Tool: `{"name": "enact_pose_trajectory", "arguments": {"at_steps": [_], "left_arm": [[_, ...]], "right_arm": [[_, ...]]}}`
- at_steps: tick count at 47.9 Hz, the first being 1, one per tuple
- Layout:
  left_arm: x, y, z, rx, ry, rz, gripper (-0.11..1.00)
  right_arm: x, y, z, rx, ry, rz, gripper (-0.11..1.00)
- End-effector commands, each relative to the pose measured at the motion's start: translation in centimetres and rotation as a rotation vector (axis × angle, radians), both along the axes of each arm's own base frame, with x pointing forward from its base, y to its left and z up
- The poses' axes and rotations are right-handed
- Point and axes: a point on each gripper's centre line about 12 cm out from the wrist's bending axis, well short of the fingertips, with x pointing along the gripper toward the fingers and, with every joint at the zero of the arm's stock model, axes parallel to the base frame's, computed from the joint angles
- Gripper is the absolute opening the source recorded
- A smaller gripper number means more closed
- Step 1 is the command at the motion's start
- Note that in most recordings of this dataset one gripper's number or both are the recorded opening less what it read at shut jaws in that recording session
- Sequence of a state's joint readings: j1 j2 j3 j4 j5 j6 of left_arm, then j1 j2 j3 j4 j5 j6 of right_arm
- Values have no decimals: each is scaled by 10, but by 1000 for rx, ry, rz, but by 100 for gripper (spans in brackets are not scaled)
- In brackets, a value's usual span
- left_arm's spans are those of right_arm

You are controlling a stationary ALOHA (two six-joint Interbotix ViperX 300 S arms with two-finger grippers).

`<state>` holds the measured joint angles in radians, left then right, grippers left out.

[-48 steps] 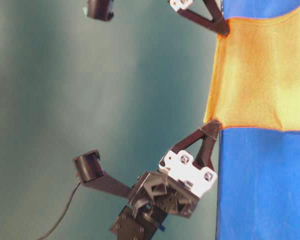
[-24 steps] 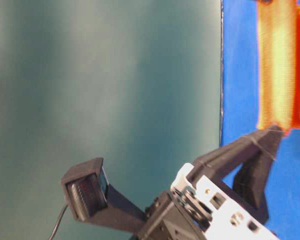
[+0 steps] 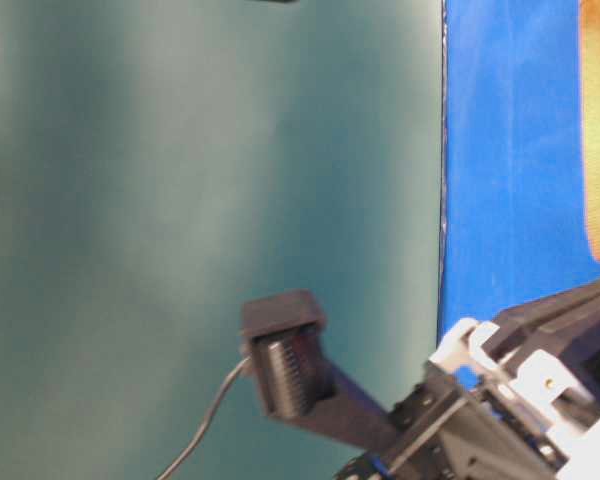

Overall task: Fold the orange towel.
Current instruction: 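Lift the far end and fold it down onto the near end with both grippers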

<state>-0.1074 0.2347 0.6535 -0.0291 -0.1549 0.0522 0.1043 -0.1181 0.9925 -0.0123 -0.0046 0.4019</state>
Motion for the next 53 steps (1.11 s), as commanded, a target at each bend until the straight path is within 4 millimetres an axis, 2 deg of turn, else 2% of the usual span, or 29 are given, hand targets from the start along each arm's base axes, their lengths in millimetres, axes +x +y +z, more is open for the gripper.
{"name": "enact_pose_trajectory", "arguments": {"at_steps": [1, 8, 11, 14, 18, 20, 24, 27, 30, 37, 43, 48, 53], "left_arm": [[6, -1, 6, 1, -28, -4, 3], [7, -1, 6, 0, -39, -4, 4], [7, -2, 6, -1, -46, -5, 7], [8, -3, 8, -1, -51, -7, 18], [7, -3, 8, -1, -49, -7, 39], [7, -3, 8, -1, -51, -9, 49], [7, -5, 14, -1, -60, -14, 61], [6, -6, 20, -3, -71, -16, 61], [4, -7, 27, -4, -81, -20, 60], [-4, -14, 60, -7, -127, -43, 59], [-18, -18, 92, -12, -167, -61, 59], [-36, -16, 115, -18, -211, -65, 59], [-55, -13, 127, -22, -248, -63, 59]], "right_arm": [[7, 2, 4, 4, -18, 2, 4], [9, 5, 1, 3, -12, 10, 5], [10, 6, 2, 4, -15, 13, 5], [11, 7, 3, 5, -19, 17, 5], [13, 12, 6, 11, -39, 28, 6], [15, 15, 8, 15, -49, 35, 13], [20, 22, 14, 18, -64, 53, 38], [23, 27, 20, 18, -76, 69, 55], [26, 31, 26, 19, -83, 81, 65], [24, 34, 41, 18, -83, 91, 58], [14, 32, 59, 10, -98, 100, 59], [5, 29, 81, -5, -158, 118, 59], [-11, 25, 106, -23, -252, 135, 59]]}}
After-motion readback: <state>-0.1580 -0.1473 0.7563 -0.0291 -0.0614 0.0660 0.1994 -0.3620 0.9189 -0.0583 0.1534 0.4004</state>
